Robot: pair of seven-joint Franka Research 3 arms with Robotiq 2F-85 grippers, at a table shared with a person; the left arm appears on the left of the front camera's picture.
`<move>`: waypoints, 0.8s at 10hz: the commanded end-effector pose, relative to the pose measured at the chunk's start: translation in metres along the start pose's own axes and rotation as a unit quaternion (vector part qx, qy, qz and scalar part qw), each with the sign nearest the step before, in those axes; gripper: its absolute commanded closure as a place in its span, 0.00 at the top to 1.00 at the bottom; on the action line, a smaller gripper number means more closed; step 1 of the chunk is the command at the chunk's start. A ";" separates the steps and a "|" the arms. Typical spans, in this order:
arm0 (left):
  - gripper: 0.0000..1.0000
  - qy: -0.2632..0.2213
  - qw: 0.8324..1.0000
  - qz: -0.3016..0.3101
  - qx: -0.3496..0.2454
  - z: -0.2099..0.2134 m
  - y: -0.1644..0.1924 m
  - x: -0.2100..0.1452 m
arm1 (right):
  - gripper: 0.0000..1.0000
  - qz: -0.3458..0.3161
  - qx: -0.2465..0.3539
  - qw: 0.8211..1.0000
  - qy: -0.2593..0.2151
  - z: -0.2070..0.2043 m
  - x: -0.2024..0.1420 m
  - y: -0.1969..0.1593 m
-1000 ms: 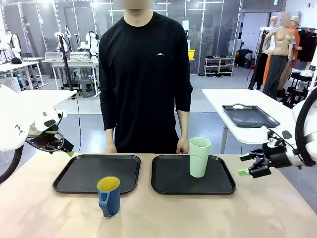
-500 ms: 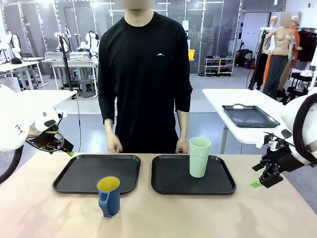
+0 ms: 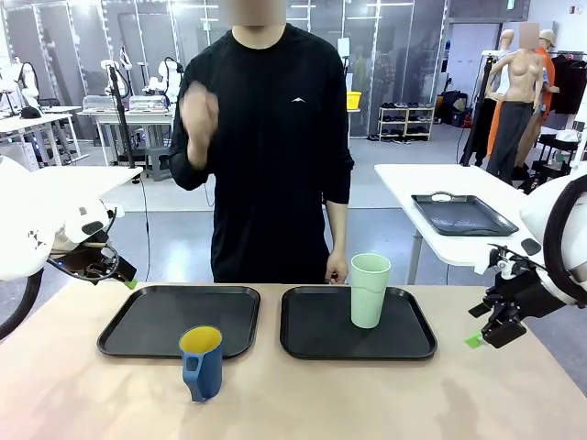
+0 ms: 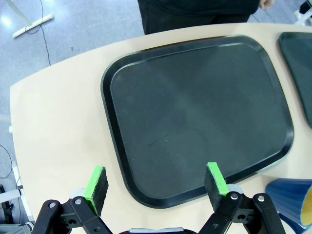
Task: Sort and store the cups by type.
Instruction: Pick up the Handle plastic cup and place it into the empty Flat Tray.
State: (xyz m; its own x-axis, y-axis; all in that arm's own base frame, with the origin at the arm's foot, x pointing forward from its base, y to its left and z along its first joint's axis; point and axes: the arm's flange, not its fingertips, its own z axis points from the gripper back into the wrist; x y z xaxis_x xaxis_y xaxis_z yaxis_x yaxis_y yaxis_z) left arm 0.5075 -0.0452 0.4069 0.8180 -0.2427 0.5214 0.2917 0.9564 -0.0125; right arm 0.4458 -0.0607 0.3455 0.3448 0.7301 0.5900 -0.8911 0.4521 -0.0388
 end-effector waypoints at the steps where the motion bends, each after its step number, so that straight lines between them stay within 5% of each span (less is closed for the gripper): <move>1: 1.00 -0.002 1.000 0.000 0.000 0.001 0.000 0.001 | 1.00 0.003 0.000 1.000 -0.004 -0.002 0.000 -0.001; 8: 1.00 -0.002 1.000 0.000 0.000 0.001 0.000 0.001 | 1.00 0.003 0.000 1.000 -0.004 -0.002 0.000 -0.001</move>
State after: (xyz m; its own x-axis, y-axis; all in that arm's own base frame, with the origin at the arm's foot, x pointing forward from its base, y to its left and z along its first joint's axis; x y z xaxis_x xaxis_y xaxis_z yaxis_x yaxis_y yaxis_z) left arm 0.5075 -0.0451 0.4069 0.8180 -0.2427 0.5214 0.2917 0.9564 -0.0125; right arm 0.4459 -0.0598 0.3455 0.3433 0.7307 0.5902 -0.8920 0.4504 -0.0387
